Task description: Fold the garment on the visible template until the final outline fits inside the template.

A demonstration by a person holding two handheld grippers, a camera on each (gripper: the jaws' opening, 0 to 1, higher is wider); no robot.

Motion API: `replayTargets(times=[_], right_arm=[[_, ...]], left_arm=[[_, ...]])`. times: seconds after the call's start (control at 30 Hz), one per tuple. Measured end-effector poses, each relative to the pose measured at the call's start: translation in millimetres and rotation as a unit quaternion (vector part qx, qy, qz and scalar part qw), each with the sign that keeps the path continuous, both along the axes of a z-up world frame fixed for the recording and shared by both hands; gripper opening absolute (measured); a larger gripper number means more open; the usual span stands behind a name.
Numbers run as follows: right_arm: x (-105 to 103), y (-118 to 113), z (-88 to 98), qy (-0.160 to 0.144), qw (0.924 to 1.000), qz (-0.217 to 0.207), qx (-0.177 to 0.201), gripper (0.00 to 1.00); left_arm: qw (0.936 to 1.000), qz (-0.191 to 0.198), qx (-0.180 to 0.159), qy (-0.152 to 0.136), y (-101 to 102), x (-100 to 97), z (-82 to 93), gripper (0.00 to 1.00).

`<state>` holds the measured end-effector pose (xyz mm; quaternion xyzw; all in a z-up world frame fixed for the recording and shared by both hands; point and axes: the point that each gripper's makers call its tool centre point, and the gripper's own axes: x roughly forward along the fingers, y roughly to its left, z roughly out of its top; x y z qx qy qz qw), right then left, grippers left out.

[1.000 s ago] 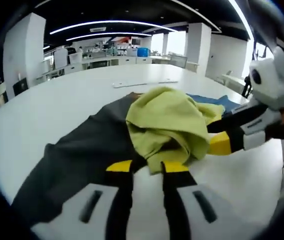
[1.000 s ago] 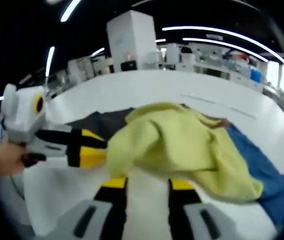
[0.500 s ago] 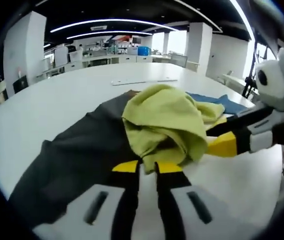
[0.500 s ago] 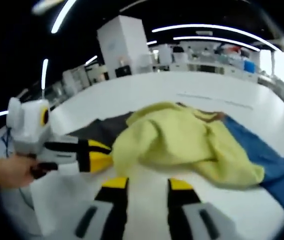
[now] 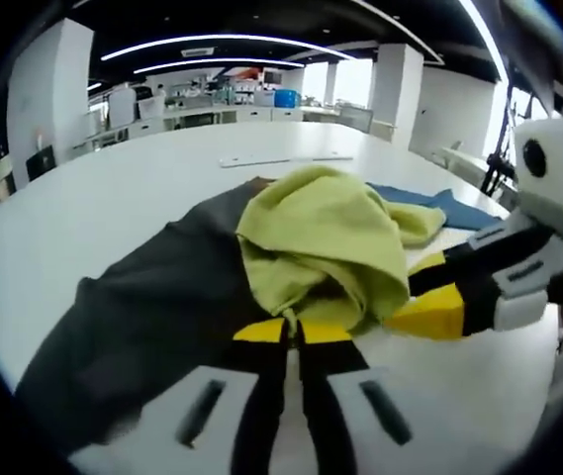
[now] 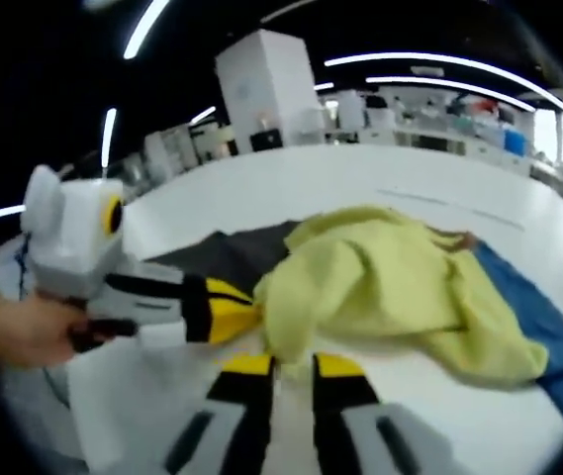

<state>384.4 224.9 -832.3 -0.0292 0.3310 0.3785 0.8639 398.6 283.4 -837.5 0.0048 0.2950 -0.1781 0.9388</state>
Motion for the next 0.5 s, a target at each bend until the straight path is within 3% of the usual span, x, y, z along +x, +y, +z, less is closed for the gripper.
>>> replayTargets(times=[0.13,0.5], right_arm=[[1,-5,-2.4,0.0,1.0,-0.002,0.001,0.0],[-2,-27,17.0,-0.026,0.9995,0.015,-0.005,0.0]], left_arm=[[0.9998,0.006,-0.013,0.011,1,-2.3,1.2,0.0],[0.9996,0.007,-0.027,0.005,5,-21.5,21.4,0.0]])
